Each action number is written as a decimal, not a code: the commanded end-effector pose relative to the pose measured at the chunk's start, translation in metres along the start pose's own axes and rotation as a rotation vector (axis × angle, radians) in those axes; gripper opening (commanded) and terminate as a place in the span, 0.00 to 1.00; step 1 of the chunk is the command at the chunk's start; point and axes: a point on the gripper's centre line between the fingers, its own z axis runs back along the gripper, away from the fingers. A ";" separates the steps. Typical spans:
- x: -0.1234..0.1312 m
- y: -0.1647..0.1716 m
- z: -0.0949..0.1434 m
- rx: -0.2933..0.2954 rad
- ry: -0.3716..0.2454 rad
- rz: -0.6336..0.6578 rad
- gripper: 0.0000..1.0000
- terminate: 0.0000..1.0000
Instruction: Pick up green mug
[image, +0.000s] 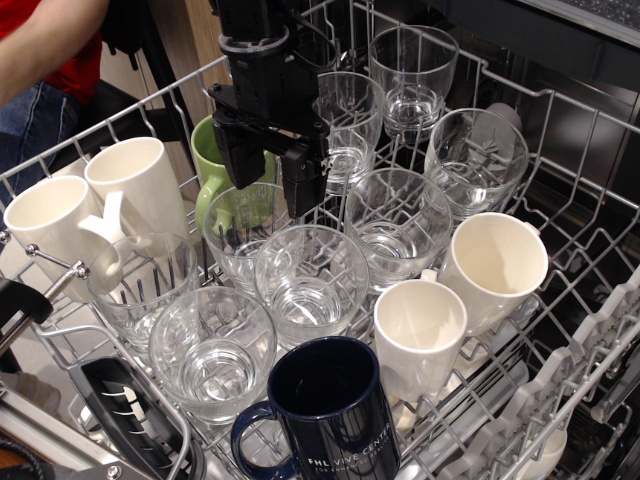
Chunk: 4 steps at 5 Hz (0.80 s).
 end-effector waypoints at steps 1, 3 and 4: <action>0.000 0.000 0.000 0.000 0.000 0.000 1.00 0.00; 0.046 0.026 0.023 0.070 -0.035 -0.204 1.00 0.00; 0.071 0.050 0.021 0.084 -0.056 -0.152 1.00 0.00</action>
